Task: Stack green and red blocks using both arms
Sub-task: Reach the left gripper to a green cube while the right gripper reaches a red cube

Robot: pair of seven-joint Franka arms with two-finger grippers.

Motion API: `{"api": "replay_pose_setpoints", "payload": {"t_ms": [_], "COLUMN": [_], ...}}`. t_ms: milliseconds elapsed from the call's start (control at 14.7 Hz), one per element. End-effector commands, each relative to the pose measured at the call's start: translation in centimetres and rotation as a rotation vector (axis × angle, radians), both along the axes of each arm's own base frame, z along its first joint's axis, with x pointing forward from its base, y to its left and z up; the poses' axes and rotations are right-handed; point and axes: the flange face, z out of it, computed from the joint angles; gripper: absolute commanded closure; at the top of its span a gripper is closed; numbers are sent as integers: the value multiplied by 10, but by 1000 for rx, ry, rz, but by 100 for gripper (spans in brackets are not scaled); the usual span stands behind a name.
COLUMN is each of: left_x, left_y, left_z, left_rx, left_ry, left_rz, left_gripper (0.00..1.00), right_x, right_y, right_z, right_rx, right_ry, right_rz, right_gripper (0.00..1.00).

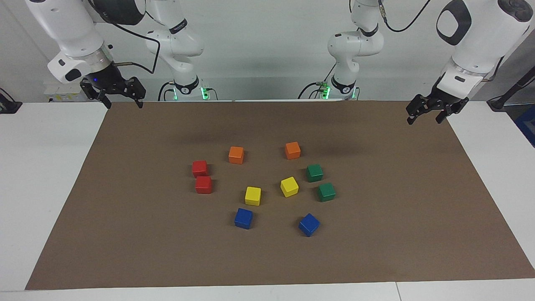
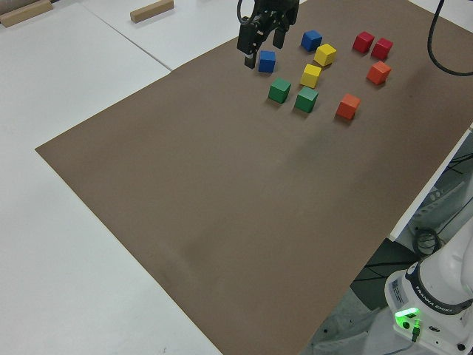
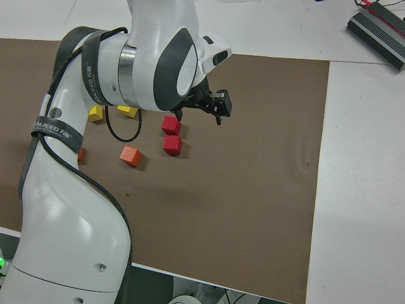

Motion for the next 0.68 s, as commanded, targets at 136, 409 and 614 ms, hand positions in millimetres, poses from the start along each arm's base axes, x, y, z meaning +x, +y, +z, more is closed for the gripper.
{"api": "replay_pose_setpoints", "payload": {"t_ms": [136,409,614], "left_x": [-4,-5,-18], "left_y": [3,-4,-27], "left_z": [7,4,-14], "left_rx": [6,7,5], "left_ry": [-16,-18,-11], "left_rz": [10,-10,-18], "left_gripper": [0,0,0], "right_x": [0,2,3], "right_y": [-7,-6,0], "right_z": [5,6,2], "right_rx": [-33,-32,-24], "right_ry": [-11,-25,-34], "right_rz": [29,26,26], "right_gripper": [0,0,0]}}
